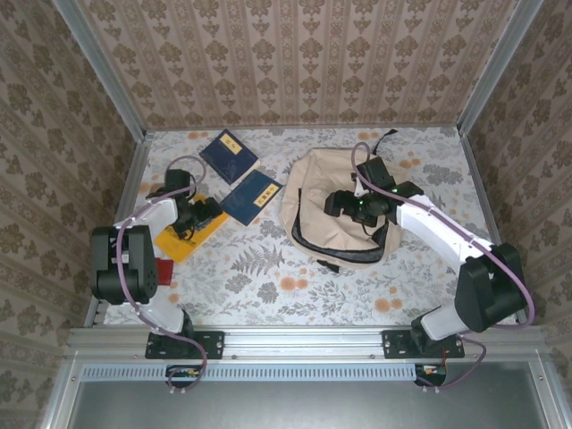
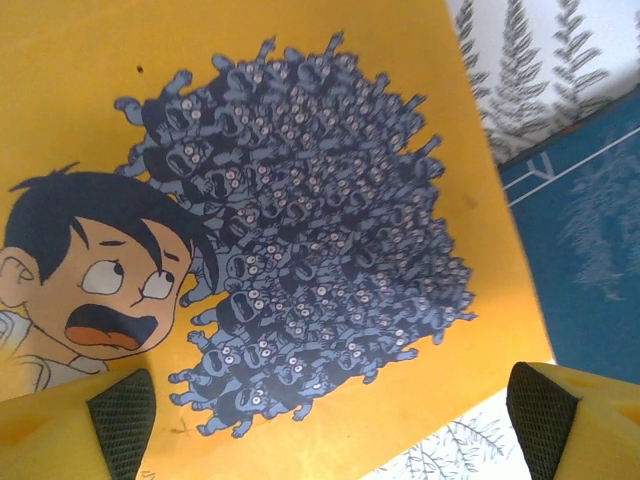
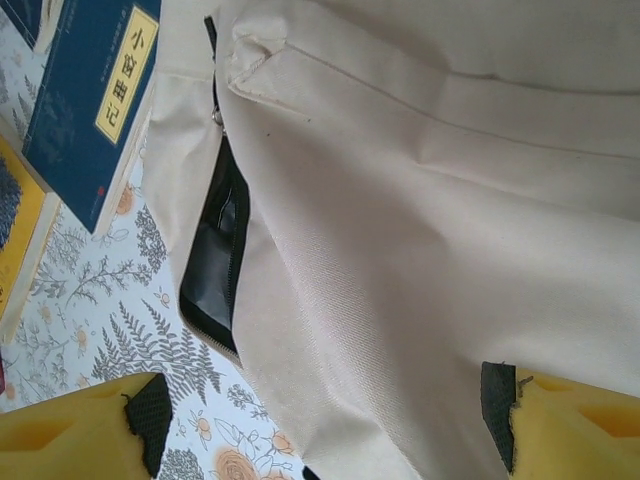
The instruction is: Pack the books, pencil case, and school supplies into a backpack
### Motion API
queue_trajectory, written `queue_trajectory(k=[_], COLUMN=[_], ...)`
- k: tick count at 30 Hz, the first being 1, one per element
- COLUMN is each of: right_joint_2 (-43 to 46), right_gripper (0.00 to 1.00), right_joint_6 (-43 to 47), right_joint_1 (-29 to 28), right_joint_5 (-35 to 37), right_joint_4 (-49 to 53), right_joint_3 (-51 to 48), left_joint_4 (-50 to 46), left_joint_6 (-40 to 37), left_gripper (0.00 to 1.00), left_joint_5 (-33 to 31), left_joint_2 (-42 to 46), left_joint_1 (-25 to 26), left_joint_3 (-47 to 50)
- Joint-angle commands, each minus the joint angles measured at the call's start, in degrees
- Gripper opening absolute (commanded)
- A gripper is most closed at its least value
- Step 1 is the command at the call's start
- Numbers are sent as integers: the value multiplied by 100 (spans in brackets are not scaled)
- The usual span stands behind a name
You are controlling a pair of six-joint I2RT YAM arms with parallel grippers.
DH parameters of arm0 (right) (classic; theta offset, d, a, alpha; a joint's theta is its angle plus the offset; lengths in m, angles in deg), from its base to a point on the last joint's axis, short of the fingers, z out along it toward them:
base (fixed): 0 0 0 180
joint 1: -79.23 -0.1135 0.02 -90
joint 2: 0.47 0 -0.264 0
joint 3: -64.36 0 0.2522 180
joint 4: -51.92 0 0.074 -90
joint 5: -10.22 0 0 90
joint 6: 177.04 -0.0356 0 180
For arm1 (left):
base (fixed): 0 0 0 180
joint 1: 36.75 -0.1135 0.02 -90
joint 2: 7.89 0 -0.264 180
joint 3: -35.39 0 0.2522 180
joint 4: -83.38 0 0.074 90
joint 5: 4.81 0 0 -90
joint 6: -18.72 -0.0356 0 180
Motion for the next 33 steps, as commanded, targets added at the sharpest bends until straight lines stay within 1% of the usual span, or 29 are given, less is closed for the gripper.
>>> queue_trajectory(k=[1, 5, 9, 12, 17, 18, 20, 22, 25, 28, 30, 33], right_joint_2=[-167, -170, -113, -79, -37, -25, 10, 50, 93, 66, -33, -323], right_gripper=[84, 84, 83, 83, 83, 83, 83, 83, 82, 81, 80, 77], right_joint_6=[-69, -147, -186, -217, -300, -311, -318, -302, -253, -263, -315, -469], right_joint_1=[-107, -182, -234, -283, -383, -402, -419, -428, -475, -638, -885, -1368], right_joint_5=[-159, -92, -39, -10, 43, 60, 100, 131, 179, 257, 352, 420], right_joint_4=[-58, -214, -216, -224, -250, -244, -216, -176, -118, -119, -122, -196], right_joint_3=[201, 157, 83, 44, -28, -32, -55, -57, -39, 17, 99, 258], left_joint_4=[-250, -219, -191, -131, 43, 123, 212, 159, -163, -574, -837, -986], left_joint_6=[-83, 164, 596, 1094, 2046, 2237, 2468, 2486, 2232, 1815, 1479, 1108], left_gripper=[93, 93, 93, 93, 92, 92, 92, 92, 92, 92, 93, 93], left_joint_5=[174, 435, 688, 731, 701, 657, 604, 637, 612, 513, 482, 597], left_joint_2=[-183, -110, 206, 481, 702, 737, 790, 863, 1090, 1391, 1600, 1843], left_joint_1=[54, 182, 608, 1134, 2270, 2597, 2904, 3089, 3117, 2872, 2522, 1755], left_joint_3=[97, 422, 734, 894, 1019, 1059, 1090, 998, 728, 481, 416, 602])
